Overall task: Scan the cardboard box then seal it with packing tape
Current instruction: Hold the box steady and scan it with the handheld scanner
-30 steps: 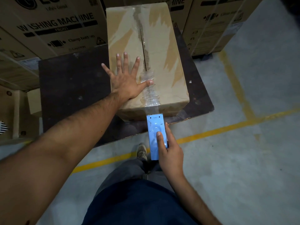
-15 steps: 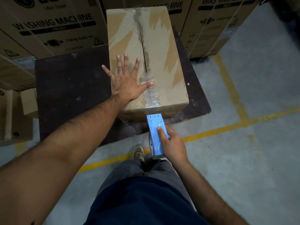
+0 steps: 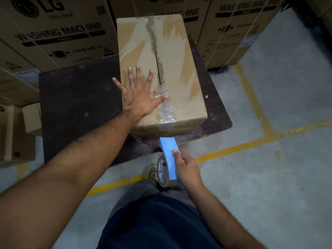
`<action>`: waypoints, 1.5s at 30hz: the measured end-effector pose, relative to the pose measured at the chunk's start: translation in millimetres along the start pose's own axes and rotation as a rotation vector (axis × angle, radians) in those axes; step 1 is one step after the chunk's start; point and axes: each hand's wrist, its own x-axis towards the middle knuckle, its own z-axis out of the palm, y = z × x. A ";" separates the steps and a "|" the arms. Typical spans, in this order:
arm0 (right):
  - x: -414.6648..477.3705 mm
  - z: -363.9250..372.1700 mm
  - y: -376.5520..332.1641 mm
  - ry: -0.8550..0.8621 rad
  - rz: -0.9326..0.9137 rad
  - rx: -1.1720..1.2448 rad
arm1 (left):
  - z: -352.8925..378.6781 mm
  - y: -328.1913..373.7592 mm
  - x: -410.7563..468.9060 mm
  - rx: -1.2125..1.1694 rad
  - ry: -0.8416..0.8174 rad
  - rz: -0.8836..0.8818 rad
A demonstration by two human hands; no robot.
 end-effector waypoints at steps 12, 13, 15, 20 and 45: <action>-3.0 3.8 0.0 0.145 -0.211 -0.118 | -4.0 0.9 -11.1 -0.154 0.099 0.127; -3.0 3.6 0.2 0.145 -0.214 -0.119 | -4.3 0.0 -14.0 -0.178 0.109 0.180; -3.3 2.6 1.5 0.141 -0.223 -0.128 | -4.1 -1.9 -23.2 -0.206 0.090 0.302; 0.0 -0.9 7.2 0.150 -0.237 -0.121 | 0.2 1.0 -46.8 -0.174 -0.007 0.391; 4.9 -0.2 18.4 0.132 -0.182 -0.164 | -1.3 14.7 -59.7 0.062 -0.021 0.355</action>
